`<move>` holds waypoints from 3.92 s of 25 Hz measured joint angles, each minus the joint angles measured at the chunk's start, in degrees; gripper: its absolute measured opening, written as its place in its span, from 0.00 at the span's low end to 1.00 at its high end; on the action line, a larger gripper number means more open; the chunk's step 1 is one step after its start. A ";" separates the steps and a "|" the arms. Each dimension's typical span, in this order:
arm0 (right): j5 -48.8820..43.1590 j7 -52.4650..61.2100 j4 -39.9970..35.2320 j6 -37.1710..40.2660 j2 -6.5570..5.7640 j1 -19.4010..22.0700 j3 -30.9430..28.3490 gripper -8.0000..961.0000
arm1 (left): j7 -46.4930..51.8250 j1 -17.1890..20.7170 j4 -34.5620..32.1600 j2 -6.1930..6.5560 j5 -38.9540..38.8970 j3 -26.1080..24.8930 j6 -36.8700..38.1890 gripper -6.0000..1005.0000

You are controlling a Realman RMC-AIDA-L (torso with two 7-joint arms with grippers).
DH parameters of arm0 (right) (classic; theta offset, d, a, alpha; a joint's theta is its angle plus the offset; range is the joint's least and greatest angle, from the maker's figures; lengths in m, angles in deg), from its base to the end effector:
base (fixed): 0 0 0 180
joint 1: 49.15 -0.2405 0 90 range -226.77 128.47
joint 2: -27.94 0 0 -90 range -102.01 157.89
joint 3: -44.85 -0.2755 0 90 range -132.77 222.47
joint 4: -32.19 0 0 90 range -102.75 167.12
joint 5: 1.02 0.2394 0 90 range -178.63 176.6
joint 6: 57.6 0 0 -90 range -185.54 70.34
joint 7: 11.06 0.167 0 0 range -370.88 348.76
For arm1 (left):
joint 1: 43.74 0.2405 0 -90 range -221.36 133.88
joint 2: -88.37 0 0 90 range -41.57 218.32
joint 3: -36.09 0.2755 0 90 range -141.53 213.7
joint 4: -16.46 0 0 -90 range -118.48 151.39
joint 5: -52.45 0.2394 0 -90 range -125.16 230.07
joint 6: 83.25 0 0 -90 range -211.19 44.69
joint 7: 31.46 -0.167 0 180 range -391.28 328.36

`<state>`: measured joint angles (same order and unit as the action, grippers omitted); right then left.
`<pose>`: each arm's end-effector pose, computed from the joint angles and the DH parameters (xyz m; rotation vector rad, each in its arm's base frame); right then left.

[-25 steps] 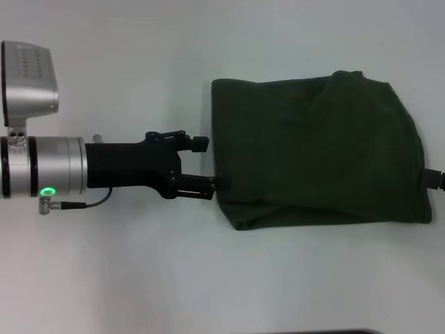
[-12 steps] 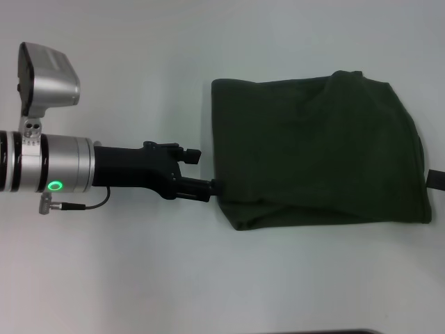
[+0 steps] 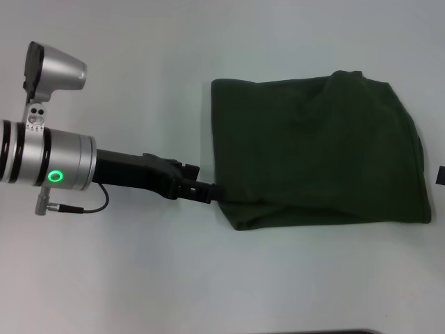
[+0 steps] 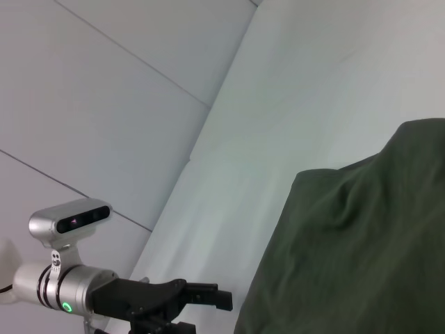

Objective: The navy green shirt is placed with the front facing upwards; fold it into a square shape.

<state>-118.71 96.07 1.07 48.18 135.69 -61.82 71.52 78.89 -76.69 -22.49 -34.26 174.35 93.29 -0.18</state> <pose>0.4054 0.2382 0.0642 -2.2985 1.6787 0.8936 -0.2611 0.3553 -0.1029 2.8634 1.2384 0.3400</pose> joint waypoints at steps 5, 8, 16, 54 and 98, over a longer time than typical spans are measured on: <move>0.00 -0.03 0.00 0.03 -0.03 0.02 -0.14 0.89 | 3.94 -0.83 0.36 -0.18 1.97 0.49 -0.40 0.91; 0.00 -0.05 0.01 0.03 -0.04 0.02 -0.15 0.89 | 5.18 -1.31 0.52 -0.45 3.13 0.64 -0.37 0.91; 0.01 0.01 0.00 0.08 -0.10 -0.05 -0.64 0.89 | 5.06 -1.78 0.61 -1.07 3.34 0.64 -0.41 0.91; -4.05 1.61 0.00 -2.76 -0.36 0.48 -2.86 0.89 | 1.97 -3.35 0.89 -1.28 2.90 0.44 -1.49 0.91; -10.54 5.63 0.00 -6.14 -0.20 -0.91 -7.98 0.89 | -2.97 -2.24 -1.20 0.04 -1.40 -3.80 -2.10 0.91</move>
<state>-129.25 101.71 1.07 42.04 135.50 -62.74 63.54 75.92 -78.92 -23.69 -34.23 172.95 89.49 -2.27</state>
